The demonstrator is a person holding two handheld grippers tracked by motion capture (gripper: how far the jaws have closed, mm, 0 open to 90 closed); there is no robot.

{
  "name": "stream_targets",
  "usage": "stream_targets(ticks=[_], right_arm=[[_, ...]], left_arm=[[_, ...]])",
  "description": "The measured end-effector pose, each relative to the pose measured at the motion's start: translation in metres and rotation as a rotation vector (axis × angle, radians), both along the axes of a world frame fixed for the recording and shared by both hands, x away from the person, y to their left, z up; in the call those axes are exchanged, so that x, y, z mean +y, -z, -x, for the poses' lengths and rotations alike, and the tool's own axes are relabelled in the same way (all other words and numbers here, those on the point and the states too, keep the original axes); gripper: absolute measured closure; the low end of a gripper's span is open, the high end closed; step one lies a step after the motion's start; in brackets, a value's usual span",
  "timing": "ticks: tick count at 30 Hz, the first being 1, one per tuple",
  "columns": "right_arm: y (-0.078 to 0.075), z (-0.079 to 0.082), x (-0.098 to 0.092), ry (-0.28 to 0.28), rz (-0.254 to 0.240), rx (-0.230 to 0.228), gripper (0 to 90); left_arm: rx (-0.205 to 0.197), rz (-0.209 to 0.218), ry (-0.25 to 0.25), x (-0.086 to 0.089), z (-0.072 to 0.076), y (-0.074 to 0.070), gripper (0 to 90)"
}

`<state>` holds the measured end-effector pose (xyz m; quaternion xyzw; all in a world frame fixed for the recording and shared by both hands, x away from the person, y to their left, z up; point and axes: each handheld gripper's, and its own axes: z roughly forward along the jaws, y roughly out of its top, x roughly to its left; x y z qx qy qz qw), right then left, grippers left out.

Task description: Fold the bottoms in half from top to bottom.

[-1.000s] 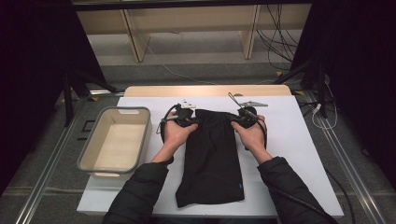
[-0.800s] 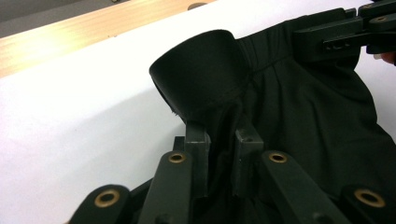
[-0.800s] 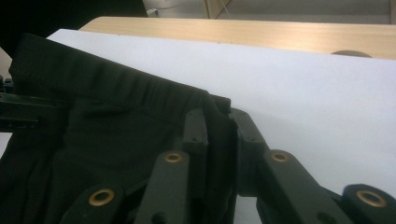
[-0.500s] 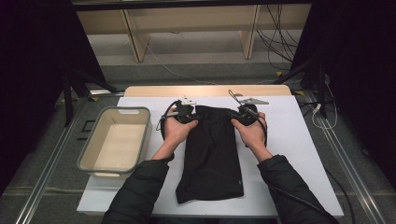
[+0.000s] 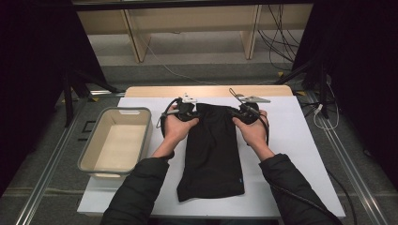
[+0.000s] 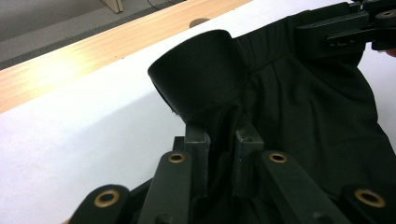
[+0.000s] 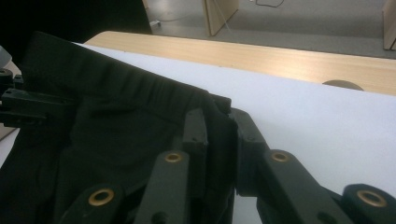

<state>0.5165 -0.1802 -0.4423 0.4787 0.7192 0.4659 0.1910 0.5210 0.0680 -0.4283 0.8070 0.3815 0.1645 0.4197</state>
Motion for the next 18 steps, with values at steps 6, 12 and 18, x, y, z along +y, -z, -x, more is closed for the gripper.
stream_targets(ticks=[6, 12, 18], right_arm=[[0.003, 0.004, -0.004, -0.024, -0.009, -0.005, 78.8], [0.005, 0.012, -0.007, -0.047, -0.016, -0.019, 78.8], [0.004, 0.021, -0.008, -0.061, -0.028, -0.039, 78.9]], left_arm=[[0.001, -0.002, 0.021, 0.001, 0.004, 0.003, 79.3], [-0.007, -0.001, 0.045, 0.004, 0.013, 0.006, 79.3], [-0.029, 0.01, 0.057, 0.007, 0.022, 0.005, 79.3]])
